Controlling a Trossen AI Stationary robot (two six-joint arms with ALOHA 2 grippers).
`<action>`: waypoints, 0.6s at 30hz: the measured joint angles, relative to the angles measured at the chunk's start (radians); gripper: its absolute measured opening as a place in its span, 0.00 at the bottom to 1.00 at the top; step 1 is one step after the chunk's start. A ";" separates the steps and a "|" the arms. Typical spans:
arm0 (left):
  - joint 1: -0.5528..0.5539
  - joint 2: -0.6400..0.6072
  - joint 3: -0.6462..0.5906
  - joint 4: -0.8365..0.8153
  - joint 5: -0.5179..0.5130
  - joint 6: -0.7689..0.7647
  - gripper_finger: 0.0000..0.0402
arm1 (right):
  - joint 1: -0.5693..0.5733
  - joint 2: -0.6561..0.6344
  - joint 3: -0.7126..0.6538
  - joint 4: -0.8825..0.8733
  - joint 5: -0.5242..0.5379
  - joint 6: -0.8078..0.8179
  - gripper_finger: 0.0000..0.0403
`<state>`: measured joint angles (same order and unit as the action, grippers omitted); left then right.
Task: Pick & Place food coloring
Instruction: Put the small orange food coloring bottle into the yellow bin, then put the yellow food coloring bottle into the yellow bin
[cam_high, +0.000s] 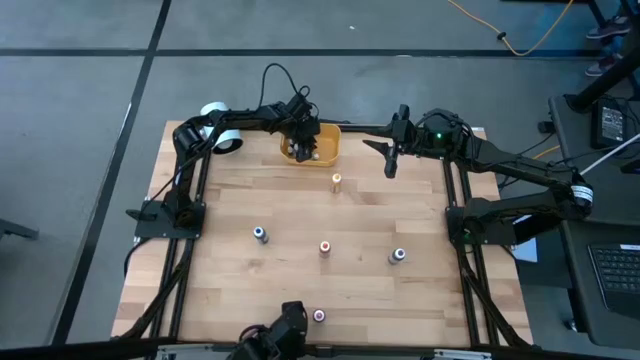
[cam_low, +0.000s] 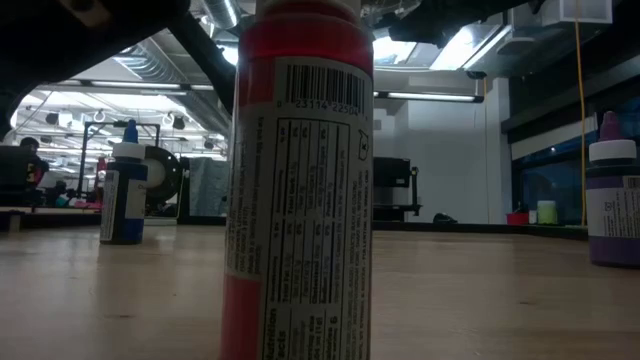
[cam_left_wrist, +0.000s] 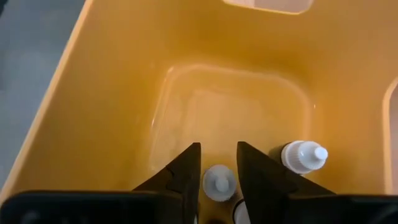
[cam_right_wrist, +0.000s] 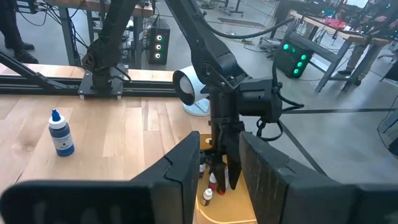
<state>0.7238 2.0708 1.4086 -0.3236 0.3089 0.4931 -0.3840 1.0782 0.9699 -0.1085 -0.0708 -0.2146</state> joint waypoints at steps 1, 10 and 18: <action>0.000 0.000 0.000 0.000 -0.001 0.000 0.25 | 0.000 0.000 0.000 0.000 0.000 0.000 0.29; -0.007 -0.048 0.021 0.004 -0.010 0.001 0.30 | 0.000 0.000 0.000 -0.006 -0.001 0.000 0.29; -0.022 -0.215 0.047 -0.002 -0.019 -0.039 0.31 | 0.000 0.000 0.001 -0.085 -0.001 -0.005 0.29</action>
<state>0.7021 1.8562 1.4559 -0.3253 0.2902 0.4543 -0.3840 1.0782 0.9707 -0.1937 -0.0721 -0.2193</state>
